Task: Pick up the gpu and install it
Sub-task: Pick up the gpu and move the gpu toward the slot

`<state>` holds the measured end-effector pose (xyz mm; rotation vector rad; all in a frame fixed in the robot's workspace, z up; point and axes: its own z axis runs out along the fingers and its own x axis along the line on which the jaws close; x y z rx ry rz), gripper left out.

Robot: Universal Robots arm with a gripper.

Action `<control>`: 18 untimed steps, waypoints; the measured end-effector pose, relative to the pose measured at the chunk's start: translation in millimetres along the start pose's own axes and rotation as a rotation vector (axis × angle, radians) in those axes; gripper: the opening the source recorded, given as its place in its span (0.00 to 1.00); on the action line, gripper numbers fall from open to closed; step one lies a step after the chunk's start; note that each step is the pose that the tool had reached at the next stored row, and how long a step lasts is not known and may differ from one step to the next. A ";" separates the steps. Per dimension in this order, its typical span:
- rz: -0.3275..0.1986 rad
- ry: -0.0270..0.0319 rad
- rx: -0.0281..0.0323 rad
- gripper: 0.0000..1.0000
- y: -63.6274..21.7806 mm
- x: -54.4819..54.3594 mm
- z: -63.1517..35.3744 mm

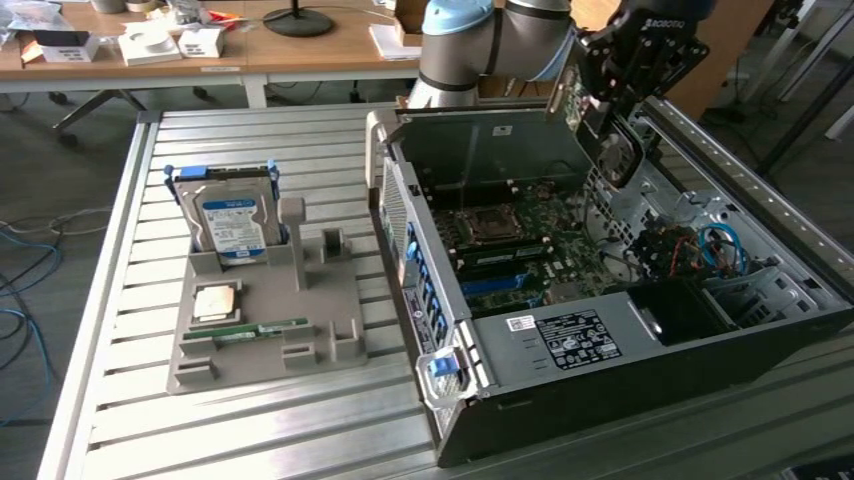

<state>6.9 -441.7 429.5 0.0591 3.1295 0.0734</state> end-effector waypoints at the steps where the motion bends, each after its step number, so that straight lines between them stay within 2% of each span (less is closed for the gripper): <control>1: 0.000 0.0000 0.0001 0.26 -0.1 0.0 1.3; 18: 0.000 0.0001 0.0002 0.26 -1.0 0.2 21.1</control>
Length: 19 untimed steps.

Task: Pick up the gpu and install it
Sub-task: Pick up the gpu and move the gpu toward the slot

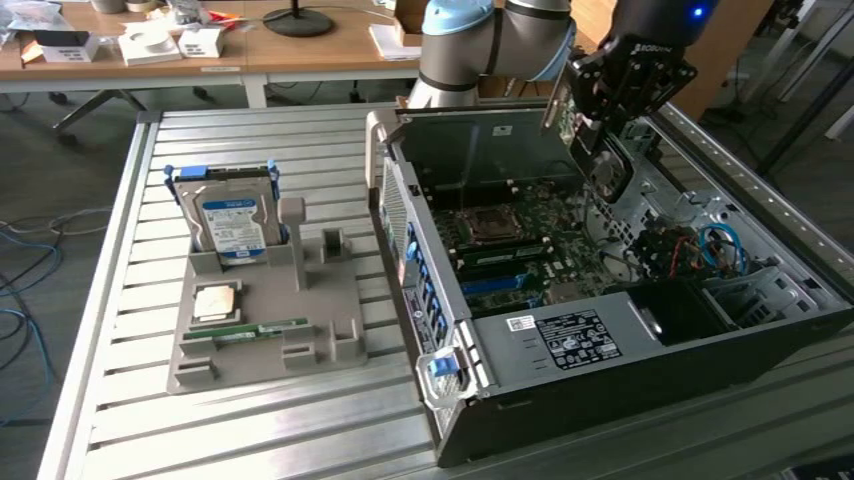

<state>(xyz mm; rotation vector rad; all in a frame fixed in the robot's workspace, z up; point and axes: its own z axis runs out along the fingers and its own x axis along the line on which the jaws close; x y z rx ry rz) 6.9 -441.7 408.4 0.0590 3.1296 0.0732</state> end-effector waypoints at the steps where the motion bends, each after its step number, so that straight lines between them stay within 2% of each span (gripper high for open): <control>1: 0.000 0.0000 0.0000 0.26 -0.1 0.0 1.9; 6: 0.000 0.0000 0.0001 0.26 -0.4 0.1 9.6; 15: 0.000 0.0000 0.0000 0.26 -0.3 -4.3 10.3; 19: 0.000 0.0000 -0.0004 0.26 -0.6 -4.2 15.4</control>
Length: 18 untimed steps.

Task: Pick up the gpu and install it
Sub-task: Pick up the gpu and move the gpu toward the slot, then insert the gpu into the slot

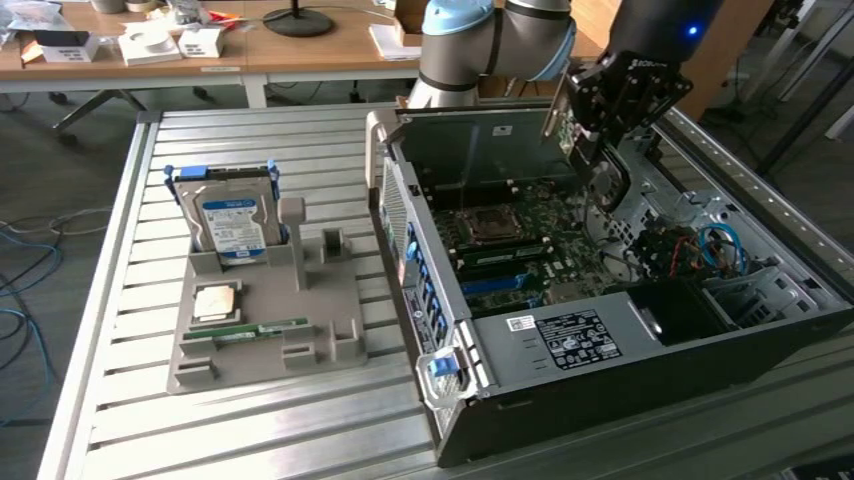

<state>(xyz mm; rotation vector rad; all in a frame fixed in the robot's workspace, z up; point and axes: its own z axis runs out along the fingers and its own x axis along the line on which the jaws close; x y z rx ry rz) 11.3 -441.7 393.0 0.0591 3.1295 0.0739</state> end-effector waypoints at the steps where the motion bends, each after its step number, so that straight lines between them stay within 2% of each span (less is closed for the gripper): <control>1: 0.000 0.0000 0.0000 0.26 0.0 0.0 1.5; 4: 0.000 0.0000 -0.0001 0.26 -0.2 0.0 5.1; 18: 0.000 0.0001 -0.0027 0.26 -0.2 -4.0 6.8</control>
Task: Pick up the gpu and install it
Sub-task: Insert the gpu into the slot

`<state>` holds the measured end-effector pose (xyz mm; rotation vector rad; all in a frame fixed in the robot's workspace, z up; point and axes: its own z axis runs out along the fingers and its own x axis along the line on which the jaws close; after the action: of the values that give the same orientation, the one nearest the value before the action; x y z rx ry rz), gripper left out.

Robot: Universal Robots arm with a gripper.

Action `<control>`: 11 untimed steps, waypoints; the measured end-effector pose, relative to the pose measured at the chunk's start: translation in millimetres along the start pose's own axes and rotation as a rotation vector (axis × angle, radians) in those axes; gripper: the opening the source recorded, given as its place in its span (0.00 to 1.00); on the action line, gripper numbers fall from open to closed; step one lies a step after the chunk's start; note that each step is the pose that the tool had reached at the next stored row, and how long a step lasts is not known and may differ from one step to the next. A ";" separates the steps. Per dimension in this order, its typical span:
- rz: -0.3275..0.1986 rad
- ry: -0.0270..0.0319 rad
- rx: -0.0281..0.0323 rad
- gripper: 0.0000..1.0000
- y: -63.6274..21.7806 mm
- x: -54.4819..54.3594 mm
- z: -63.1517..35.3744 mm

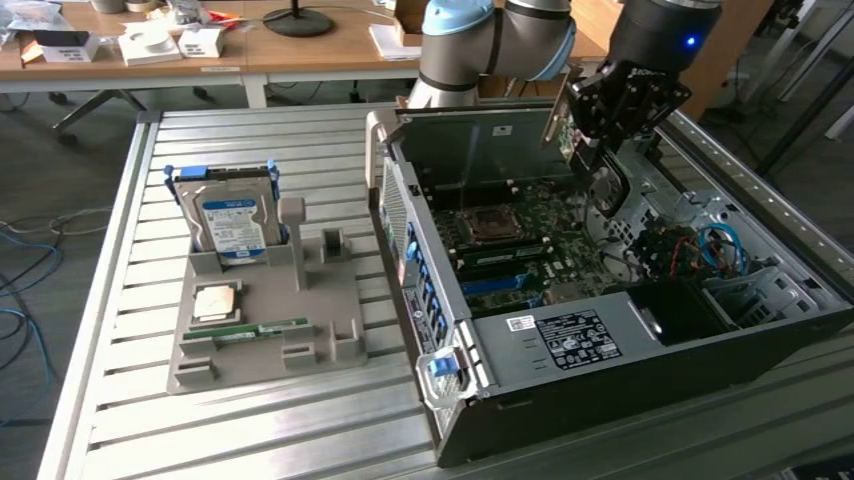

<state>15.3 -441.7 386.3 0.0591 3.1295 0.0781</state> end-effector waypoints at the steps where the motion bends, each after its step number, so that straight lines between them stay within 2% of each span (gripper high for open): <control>1: 0.000 0.0000 0.0000 0.26 0.0 0.0 0.0; 11: -0.002 0.0001 -0.0002 0.26 0.0 0.0 0.0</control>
<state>15.3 -441.7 386.3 0.0560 3.1296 0.0785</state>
